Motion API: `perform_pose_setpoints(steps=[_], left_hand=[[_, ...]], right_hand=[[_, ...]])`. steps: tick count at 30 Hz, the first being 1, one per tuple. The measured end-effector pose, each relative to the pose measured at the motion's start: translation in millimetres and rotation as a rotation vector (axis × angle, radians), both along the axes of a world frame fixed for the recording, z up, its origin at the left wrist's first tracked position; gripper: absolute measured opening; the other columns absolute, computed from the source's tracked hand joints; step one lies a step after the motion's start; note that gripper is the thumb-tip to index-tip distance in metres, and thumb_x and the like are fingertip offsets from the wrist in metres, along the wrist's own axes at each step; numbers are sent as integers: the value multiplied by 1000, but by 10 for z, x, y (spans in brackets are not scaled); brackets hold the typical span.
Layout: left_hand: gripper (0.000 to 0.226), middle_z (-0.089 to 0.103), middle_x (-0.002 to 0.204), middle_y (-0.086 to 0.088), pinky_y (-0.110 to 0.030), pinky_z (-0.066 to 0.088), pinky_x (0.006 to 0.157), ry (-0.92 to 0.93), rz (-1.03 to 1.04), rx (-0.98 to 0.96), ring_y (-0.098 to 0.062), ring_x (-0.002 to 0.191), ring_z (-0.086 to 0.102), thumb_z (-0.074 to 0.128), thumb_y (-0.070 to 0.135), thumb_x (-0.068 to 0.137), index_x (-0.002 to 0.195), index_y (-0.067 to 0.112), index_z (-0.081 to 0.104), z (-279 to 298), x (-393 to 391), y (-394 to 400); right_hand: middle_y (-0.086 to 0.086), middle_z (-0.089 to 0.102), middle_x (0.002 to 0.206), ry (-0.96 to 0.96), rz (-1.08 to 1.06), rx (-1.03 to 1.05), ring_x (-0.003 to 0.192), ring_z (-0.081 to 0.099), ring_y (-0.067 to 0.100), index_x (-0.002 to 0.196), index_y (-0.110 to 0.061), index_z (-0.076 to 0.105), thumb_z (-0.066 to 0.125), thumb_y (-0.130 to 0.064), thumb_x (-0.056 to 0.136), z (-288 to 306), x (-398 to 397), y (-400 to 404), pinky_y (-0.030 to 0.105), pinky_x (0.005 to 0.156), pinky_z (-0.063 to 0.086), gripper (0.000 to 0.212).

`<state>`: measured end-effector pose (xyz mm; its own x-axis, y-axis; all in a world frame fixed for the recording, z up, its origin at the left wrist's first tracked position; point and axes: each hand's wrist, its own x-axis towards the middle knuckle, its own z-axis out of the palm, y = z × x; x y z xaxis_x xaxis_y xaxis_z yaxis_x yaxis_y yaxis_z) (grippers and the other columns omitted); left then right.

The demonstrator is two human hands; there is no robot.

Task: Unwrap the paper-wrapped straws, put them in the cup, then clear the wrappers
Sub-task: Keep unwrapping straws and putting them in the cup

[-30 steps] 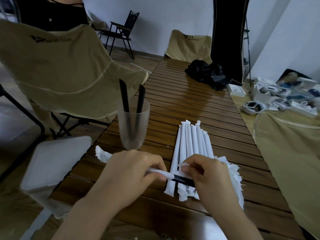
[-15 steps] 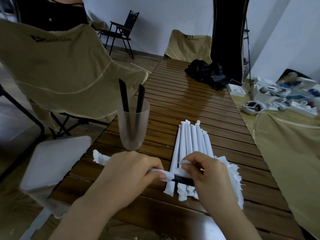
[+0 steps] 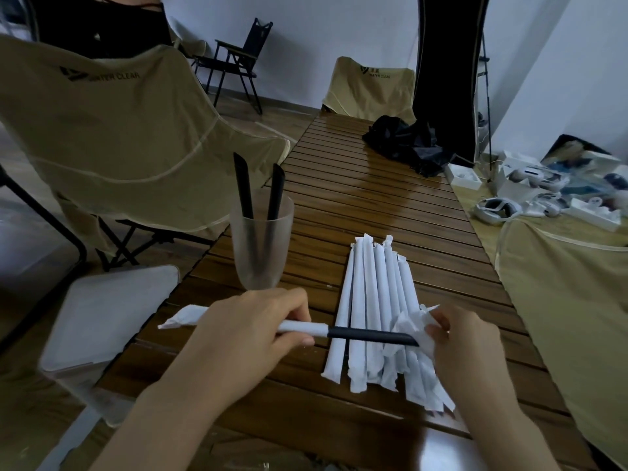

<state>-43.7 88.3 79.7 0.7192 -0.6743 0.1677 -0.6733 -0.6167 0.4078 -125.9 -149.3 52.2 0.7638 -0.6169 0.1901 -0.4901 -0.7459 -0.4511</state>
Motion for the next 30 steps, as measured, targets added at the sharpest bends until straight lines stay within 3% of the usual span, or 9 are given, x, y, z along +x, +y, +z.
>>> perform_pose_setpoints(steps=[3,7,10,15,19,21,23,25,30], left_hand=[[13,54,85,20,-11,33,62,21,27,-6,2,76,52,45,51,94,101,42,50,-16,-17,-15],[15,53,88,15,-19,45,74,40,21,40,-3,82,52,35,47,99,101,39,47,-68,-17,-37],[11,52,90,15,-22,44,78,93,5,75,-5,86,52,35,42,100,97,38,45,-104,-1,-17],[25,53,115,13,-22,39,89,41,34,101,-4,104,49,34,36,102,124,33,45,-81,14,11],[34,50,125,12,-21,39,93,10,31,122,-6,111,47,37,34,102,136,33,35,-76,-25,-63],[36,51,124,11,-23,42,93,52,46,89,-7,111,48,42,33,101,136,35,32,-93,-32,-121],[37,51,121,12,-26,45,94,87,48,64,-6,110,50,46,32,99,134,35,32,-111,-31,-150],[33,52,115,16,-24,46,90,112,25,26,-3,103,51,47,37,97,128,37,35,-106,-21,-125],[21,52,87,19,-11,34,64,-3,39,15,1,79,48,37,52,95,110,42,50,-42,45,37]], right_hand=[[11,66,92,36,-15,2,79,59,30,106,-8,63,58,-11,91,-43,-3,-18,37,67,49,17],[9,58,96,-138,93,-113,84,53,26,104,-4,60,54,-4,89,16,41,107,38,71,45,16],[-1,56,102,-267,329,-71,91,56,18,109,-13,65,47,19,79,147,49,278,26,72,46,47],[-4,60,104,-294,439,-162,99,52,18,113,-17,62,46,27,55,209,12,412,38,83,47,74],[-11,61,108,-211,593,-355,104,54,12,115,-26,60,45,-9,77,163,32,541,32,93,36,44],[-11,66,101,-208,660,-417,96,61,11,107,-27,64,54,-26,84,117,71,641,29,91,34,26],[-10,68,85,-232,689,-431,77,64,12,94,-25,69,73,-23,78,54,119,679,26,81,39,17],[-10,65,74,-246,683,-398,63,61,12,87,-24,69,72,-18,76,38,149,637,22,68,40,13],[-12,65,74,-244,596,-246,62,60,9,85,-24,69,73,-11,75,49,122,482,24,61,46,17]])
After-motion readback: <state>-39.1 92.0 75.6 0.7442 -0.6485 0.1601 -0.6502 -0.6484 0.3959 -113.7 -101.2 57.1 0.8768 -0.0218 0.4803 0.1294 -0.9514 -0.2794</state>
